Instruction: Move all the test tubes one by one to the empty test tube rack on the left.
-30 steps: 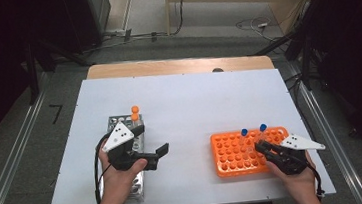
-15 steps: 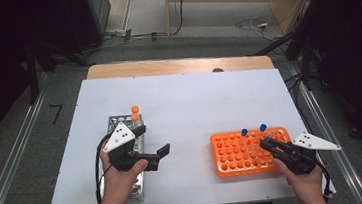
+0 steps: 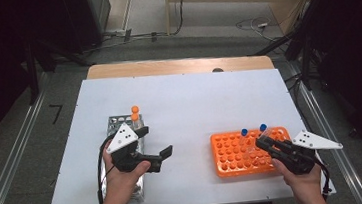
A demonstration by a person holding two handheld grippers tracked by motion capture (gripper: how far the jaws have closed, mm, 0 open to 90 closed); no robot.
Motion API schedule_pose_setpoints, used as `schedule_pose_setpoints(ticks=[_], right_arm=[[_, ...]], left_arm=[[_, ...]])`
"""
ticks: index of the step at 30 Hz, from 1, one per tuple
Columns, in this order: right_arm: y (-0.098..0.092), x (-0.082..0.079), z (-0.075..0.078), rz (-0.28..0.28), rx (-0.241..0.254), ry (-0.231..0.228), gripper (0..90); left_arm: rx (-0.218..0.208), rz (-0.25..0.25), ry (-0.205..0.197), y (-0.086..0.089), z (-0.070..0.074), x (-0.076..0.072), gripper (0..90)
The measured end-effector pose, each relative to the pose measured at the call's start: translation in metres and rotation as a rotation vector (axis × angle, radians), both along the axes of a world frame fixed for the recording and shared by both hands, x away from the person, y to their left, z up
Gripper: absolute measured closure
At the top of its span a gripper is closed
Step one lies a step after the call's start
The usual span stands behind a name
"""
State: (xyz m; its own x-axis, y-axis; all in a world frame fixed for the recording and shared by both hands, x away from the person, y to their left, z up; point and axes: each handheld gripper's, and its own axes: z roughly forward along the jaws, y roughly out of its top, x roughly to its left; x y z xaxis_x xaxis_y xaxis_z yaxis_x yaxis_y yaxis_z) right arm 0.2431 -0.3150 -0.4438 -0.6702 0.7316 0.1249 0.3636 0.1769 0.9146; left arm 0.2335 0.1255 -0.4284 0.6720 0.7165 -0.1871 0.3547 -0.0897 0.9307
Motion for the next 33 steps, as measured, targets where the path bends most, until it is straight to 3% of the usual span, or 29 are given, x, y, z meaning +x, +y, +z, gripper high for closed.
schedule_pose_setpoints(ticks=[8,16,33], right_arm=[[0.013,-0.003,0.011,0.020,0.023,-0.045,74.5],[0.028,-0.005,0.014,0.056,0.034,-0.061,74.5],[0.064,-0.018,0.002,0.171,0.000,-0.030,74.5]], left_arm=[[-0.002,-0.019,0.004,-0.007,-0.001,-0.001,0.2],[0.004,-0.052,0.009,-0.019,-0.002,-0.003,0.2],[-0.012,-0.098,-0.001,-0.036,-0.003,-0.008,2.0]])
